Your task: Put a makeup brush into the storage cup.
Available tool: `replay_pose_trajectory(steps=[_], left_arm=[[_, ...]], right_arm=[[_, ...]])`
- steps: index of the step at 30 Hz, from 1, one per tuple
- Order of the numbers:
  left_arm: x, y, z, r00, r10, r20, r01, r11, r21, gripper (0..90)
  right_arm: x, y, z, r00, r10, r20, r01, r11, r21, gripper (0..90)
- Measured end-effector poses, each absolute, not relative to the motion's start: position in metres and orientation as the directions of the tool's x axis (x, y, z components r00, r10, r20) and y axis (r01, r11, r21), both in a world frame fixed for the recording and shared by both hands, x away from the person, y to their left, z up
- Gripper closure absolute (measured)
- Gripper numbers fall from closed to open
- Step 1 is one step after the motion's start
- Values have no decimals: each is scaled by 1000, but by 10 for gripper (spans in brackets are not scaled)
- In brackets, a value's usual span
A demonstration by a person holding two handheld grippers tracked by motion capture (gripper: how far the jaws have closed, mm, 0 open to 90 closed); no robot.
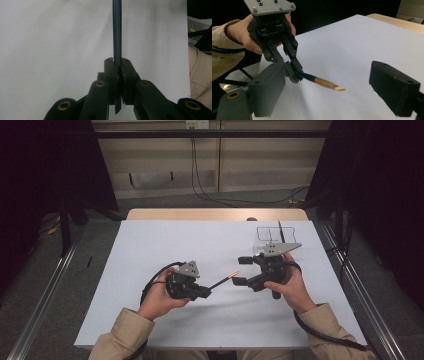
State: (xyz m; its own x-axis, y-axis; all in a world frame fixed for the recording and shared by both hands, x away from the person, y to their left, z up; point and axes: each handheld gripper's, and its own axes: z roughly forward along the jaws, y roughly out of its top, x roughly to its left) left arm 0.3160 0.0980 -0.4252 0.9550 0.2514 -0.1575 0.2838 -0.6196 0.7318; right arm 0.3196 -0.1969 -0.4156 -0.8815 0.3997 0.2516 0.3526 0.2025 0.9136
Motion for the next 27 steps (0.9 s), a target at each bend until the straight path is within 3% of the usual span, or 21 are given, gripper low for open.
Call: replay_pose_trajectory(steps=[15,27], left_arm=[[316,102,-426,938,292,-185,315,-496,809,854],[315,97,-428,933,298,-204,323,-434,841,854]], right_arm=[[320,-195,-417,-877,403,262,359,186,915,137],[320,-195,-416,-875,393,282,366,158,917,196]])
